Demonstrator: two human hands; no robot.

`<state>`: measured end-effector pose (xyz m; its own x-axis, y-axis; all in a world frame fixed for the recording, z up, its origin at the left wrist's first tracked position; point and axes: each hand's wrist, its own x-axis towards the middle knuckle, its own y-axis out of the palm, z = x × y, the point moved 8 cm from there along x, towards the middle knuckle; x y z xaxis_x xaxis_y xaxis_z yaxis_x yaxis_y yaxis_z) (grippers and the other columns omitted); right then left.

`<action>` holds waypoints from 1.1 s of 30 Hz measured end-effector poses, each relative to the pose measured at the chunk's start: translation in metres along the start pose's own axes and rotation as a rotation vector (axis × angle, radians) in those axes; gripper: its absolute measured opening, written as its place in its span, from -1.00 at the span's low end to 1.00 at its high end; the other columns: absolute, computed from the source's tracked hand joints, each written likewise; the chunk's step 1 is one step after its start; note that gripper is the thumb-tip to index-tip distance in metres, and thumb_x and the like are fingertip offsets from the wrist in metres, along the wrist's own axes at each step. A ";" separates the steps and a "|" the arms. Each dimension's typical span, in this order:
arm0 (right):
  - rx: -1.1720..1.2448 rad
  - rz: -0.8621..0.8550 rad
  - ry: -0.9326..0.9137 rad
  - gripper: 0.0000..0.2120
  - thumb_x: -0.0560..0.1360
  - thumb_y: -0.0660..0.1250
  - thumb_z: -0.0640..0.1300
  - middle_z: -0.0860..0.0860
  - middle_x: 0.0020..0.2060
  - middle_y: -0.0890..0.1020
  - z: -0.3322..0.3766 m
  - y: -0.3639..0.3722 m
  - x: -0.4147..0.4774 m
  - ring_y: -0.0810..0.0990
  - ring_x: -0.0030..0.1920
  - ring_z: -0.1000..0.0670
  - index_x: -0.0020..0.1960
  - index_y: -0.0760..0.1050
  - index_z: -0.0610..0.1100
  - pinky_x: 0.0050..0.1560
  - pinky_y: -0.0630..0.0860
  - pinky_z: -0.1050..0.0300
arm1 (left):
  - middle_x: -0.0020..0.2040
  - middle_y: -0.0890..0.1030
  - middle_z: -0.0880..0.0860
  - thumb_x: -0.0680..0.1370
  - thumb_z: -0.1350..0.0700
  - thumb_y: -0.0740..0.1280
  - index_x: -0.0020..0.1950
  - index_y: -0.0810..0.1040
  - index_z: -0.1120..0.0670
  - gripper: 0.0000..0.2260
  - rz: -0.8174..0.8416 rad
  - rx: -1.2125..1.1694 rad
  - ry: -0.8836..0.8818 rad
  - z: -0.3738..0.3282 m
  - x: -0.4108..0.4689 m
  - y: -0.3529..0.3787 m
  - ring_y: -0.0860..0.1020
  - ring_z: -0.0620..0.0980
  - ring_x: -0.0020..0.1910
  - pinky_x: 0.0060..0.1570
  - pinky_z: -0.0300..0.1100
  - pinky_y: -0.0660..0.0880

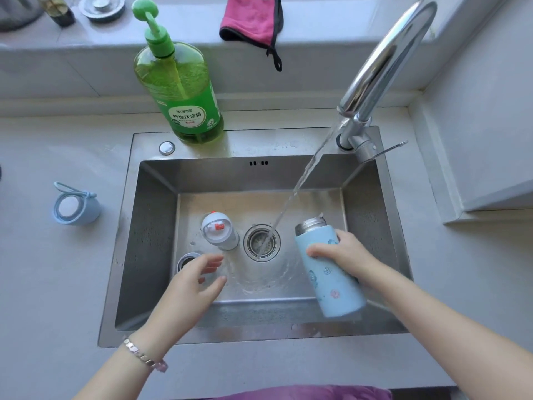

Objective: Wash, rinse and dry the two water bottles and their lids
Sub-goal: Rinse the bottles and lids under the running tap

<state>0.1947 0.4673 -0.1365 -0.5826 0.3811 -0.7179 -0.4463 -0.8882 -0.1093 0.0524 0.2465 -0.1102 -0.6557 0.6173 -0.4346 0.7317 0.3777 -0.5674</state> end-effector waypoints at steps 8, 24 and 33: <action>-0.539 0.171 0.327 -0.47 0.15 0.43 0.16 -0.15 -0.28 0.69 0.002 -0.028 0.022 0.66 -0.32 -0.16 -0.06 0.56 -0.21 -0.23 0.53 0.08 | 0.02 0.55 -0.15 0.51 0.17 0.35 0.10 0.47 -0.06 -0.79 0.072 0.020 -0.001 -0.010 0.005 0.010 0.49 -0.27 0.04 0.10 -0.35 0.34; -0.318 -0.116 -0.447 -0.36 0.13 0.58 -0.28 0.21 -0.03 0.57 0.042 0.006 0.005 0.53 -0.02 0.21 0.04 0.41 0.17 -0.05 0.35 0.52 | 0.03 0.58 -0.13 0.53 0.16 0.33 0.09 0.51 -0.03 -0.84 0.064 -0.005 -0.021 -0.021 0.016 0.003 0.51 -0.26 0.06 0.16 -0.25 0.40; -0.010 -0.277 -0.578 -0.29 0.13 0.62 -0.32 0.22 -0.01 0.54 0.059 0.021 0.025 0.49 -0.01 0.37 0.18 0.39 -0.04 0.12 0.38 0.42 | -0.01 0.58 -0.18 0.53 0.16 0.33 0.05 0.50 -0.08 -0.83 0.047 -0.011 -0.053 -0.013 0.016 -0.004 0.52 -0.27 0.02 0.13 -0.23 0.43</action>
<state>0.1304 0.4737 -0.1163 -0.7200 0.6714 -0.1756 -0.6284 -0.7381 -0.2457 0.0417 0.2639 -0.1059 -0.6294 0.5973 -0.4971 0.7636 0.3568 -0.5381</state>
